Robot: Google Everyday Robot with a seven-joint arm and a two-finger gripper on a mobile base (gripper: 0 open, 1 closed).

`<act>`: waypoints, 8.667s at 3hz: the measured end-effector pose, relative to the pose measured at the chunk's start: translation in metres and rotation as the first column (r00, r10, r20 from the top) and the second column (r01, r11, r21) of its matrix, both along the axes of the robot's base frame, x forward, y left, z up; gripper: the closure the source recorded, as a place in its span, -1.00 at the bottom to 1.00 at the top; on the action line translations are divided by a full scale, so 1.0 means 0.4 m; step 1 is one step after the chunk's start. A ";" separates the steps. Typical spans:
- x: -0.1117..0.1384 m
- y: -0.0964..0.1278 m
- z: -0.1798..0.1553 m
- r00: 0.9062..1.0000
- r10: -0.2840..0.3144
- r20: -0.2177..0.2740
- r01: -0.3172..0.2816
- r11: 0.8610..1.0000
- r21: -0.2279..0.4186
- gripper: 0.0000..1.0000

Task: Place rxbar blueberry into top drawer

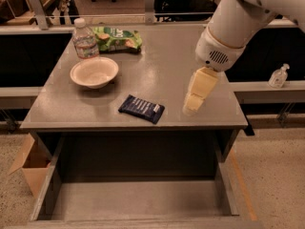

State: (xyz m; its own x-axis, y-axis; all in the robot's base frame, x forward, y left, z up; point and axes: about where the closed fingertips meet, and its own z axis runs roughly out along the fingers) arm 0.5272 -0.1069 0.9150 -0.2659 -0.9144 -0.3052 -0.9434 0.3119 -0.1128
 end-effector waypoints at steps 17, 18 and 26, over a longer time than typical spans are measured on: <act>-0.066 0.326 0.000 0.974 0.208 0.096 -0.216 0.973 0.083 1.00; -0.144 0.345 -0.010 0.963 0.250 0.101 -0.257 0.965 0.055 1.00; -0.267 0.380 -0.514 0.912 0.410 -0.017 -0.407 0.909 0.087 1.00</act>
Offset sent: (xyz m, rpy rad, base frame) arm 0.0435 0.0798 -0.0669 -0.0334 0.0746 0.0516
